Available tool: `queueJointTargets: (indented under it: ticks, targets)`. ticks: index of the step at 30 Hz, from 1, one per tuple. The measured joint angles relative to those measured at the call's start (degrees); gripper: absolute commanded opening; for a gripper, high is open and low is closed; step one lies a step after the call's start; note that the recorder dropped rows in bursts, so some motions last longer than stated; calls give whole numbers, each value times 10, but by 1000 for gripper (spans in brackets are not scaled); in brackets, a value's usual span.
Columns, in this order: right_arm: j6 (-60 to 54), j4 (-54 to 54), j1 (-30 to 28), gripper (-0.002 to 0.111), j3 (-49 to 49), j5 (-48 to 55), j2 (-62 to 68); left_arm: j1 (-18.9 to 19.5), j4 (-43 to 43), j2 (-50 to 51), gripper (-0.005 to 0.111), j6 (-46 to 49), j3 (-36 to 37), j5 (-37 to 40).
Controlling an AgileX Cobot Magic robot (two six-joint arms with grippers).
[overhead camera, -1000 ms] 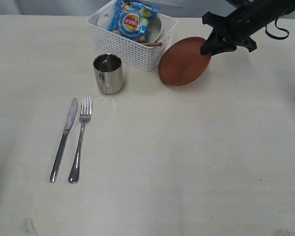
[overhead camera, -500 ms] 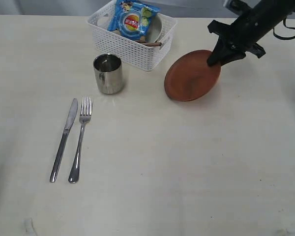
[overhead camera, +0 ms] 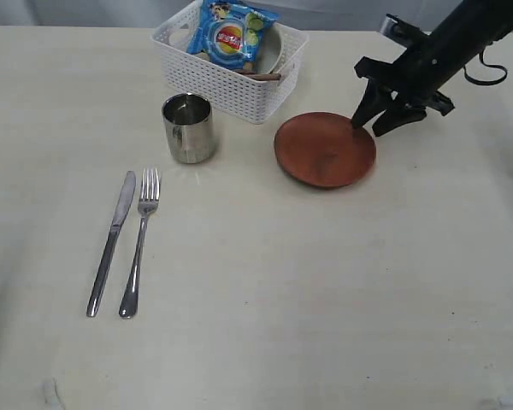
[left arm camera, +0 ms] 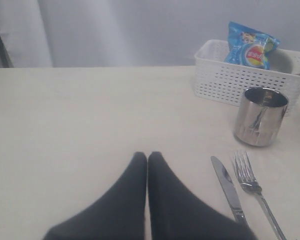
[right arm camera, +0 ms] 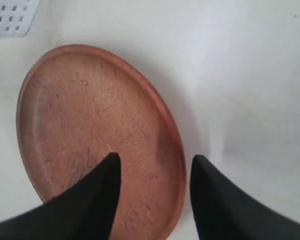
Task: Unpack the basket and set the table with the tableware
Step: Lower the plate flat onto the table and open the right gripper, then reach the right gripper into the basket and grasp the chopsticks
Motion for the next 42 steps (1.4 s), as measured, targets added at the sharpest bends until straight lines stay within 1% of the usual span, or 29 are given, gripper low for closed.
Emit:
queueJointTargets:
  ticks: [8, 12, 15, 18, 24, 29, 32, 40, 41, 42]
  targets:
    - [-12, -20, 7, 43, -91, 14, -28, 0, 0, 0, 0, 0, 0, 0]
    - [-39, -18, 38, 45, -133, 15, -60, 0, 0, 0, 0, 0, 0, 0]
    - [-66, -23, 81, 48, -152, 15, -81, 0, 0, 0, 0, 0, 0, 0]
    - [-87, -58, 128, 49, -164, 16, -89, 0, 0, 0, 0, 0, 0, 0]
    - [-95, -179, 223, 49, -170, 20, -90, 0, 0, 0, 0, 0, 0, 0]
    - [-85, -286, 275, 49, -171, -26, -77, 0, 0, 0, 0, 0, 0, 0]
    - [-79, -304, 284, 49, -171, -40, -60, 0, 0, 0, 0, 0, 0, 0]
    - [-52, -338, 284, 49, -171, -59, -15, 0, 0, 0, 0, 0, 0, 0]
    - [-49, -338, 284, 47, -171, -66, -13, 0, 0, 0, 0, 0, 0, 0]
    - [-48, -338, 284, 38, -171, -69, -12, 0, 0, 0, 0, 0, 0, 0]
